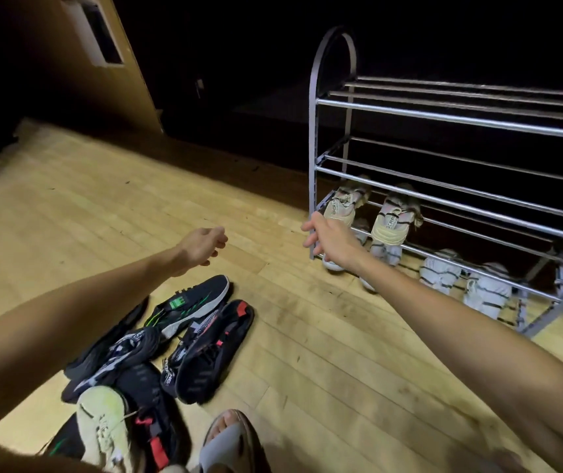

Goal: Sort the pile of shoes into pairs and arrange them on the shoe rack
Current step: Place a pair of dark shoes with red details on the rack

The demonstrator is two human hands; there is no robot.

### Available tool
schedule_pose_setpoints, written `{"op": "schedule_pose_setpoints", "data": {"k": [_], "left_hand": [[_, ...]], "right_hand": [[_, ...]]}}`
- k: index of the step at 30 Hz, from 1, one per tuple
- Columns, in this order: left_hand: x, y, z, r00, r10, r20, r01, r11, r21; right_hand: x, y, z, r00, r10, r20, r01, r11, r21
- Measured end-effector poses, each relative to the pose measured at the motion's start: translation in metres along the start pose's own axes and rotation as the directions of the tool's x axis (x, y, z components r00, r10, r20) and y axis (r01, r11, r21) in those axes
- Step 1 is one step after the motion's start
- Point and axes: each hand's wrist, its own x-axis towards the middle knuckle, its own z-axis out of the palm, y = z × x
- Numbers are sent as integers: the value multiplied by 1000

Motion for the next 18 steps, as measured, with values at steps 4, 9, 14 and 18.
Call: {"op": "schedule_pose_setpoints", "data": {"k": [4,9,14,18], "left_hand": [[-19,-43,-1,994,-77,-76,60,978,-199],[-40,-100,4,973,-189,-133,138,938,-319],[-56,-139,17,959,-203,-197,123,926,-357],[-67,-163,39,955,-232,-185,144,907,-395]], "right_hand": [[-12,9,13,998,15,68,-13,999,-29],[-21,33,38,991,119,65,-122,992,44],[-26,55,75,975,207,77,-209,978,17],[-29,65,100,972,221,74,-220,975,-16]]}}
